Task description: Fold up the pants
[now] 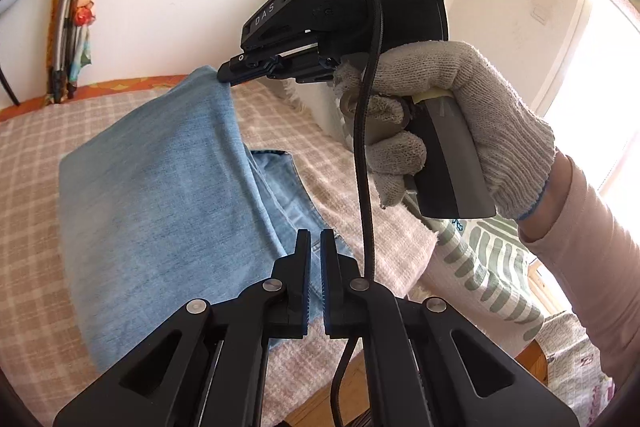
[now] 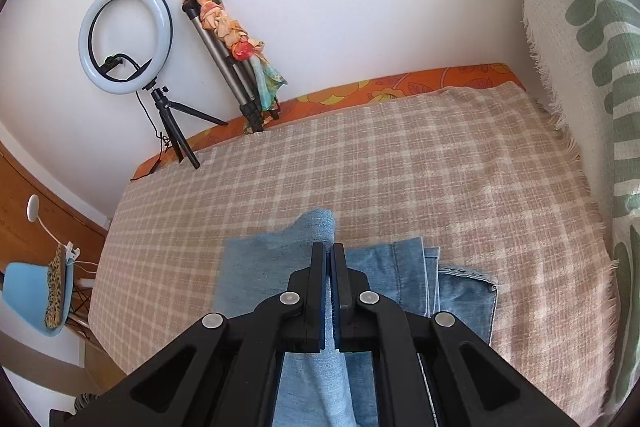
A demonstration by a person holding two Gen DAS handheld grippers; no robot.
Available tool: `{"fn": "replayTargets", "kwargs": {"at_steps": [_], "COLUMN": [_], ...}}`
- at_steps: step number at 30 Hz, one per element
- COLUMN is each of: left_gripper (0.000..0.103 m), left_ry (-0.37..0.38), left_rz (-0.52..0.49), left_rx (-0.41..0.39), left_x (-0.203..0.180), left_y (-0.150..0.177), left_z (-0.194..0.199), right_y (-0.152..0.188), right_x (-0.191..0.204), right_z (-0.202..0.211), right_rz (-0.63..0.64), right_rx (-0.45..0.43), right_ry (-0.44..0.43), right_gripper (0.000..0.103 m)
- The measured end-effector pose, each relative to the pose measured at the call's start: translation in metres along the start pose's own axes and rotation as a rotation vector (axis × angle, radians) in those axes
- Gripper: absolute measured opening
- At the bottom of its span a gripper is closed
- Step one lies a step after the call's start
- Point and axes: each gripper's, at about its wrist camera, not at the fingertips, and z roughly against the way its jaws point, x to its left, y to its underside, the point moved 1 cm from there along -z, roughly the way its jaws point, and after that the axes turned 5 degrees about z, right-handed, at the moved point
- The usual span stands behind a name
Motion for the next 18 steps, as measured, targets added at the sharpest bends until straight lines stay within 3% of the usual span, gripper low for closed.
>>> {"fn": "replayTargets", "kwargs": {"at_steps": [5,9,13,18], "left_gripper": [0.003,0.004,0.006,0.006], "left_ry": [-0.048,-0.158,-0.236,-0.28], "left_rz": [0.011,0.022,0.062,0.087], "left_rx": [0.037,0.037,0.045,0.047], "left_x": [0.019,0.052,0.094,0.131], "left_y": [0.002,0.001,-0.005,-0.008], "left_z": [-0.001,0.008,0.025,0.035], "right_y": [0.012,0.022,0.048,0.096], "right_x": [-0.043,-0.067,-0.057,-0.045], "right_z": [-0.027,-0.04,-0.022,-0.001], "right_rz": [-0.091,-0.177,-0.092,-0.045], "right_rx": [-0.009,-0.004,0.001,0.024], "right_ry": [-0.042,-0.112,-0.135,-0.189], "right_gripper": [0.0,0.006,0.034,0.043]}}
